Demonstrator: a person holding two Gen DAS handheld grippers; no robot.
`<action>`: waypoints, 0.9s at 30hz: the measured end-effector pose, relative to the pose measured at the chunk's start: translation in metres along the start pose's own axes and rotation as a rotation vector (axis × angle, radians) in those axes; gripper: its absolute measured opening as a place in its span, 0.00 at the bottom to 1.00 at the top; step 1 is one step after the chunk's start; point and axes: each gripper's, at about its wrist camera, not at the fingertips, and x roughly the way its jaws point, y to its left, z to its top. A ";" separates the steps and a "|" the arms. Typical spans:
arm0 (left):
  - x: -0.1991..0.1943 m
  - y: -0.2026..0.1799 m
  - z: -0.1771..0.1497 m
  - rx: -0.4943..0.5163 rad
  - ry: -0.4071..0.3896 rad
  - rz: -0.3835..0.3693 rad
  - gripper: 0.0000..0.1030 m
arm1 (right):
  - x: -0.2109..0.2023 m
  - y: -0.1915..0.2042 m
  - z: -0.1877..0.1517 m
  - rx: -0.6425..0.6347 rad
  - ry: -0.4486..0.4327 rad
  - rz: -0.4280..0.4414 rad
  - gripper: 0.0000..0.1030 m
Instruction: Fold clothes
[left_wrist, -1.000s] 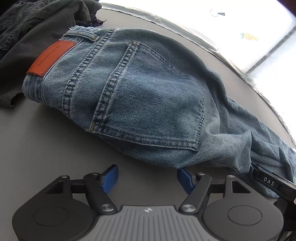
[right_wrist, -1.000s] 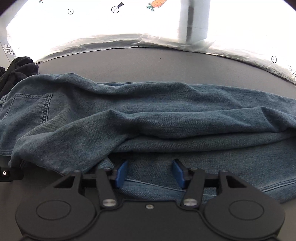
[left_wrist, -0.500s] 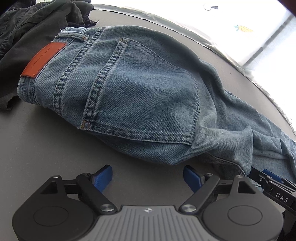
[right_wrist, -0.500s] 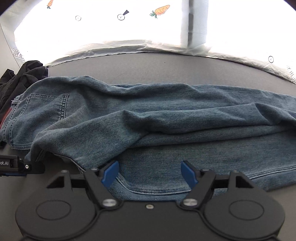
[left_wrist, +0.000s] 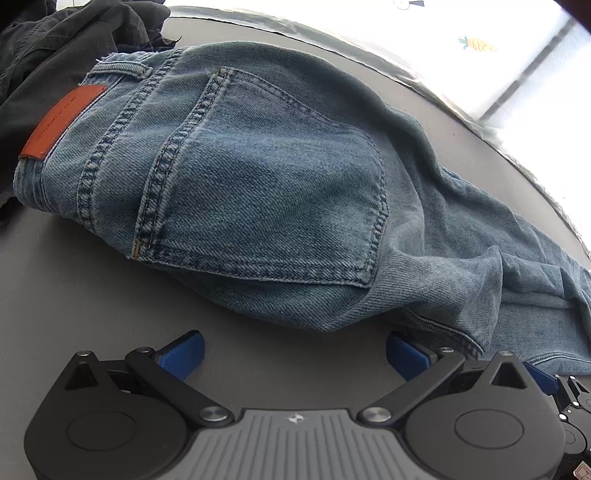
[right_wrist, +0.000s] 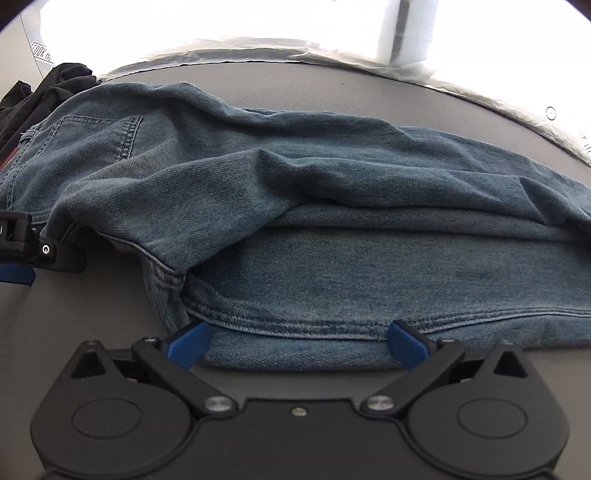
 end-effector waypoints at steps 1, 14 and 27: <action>0.001 -0.005 -0.001 0.029 0.002 0.019 1.00 | -0.002 -0.002 -0.002 -0.011 0.006 0.007 1.00; -0.027 -0.122 -0.045 0.211 -0.100 -0.123 1.00 | -0.063 -0.146 -0.048 0.161 -0.101 -0.137 1.00; 0.036 -0.215 -0.032 0.161 -0.140 -0.066 1.00 | -0.017 -0.296 0.000 0.149 -0.157 -0.220 1.00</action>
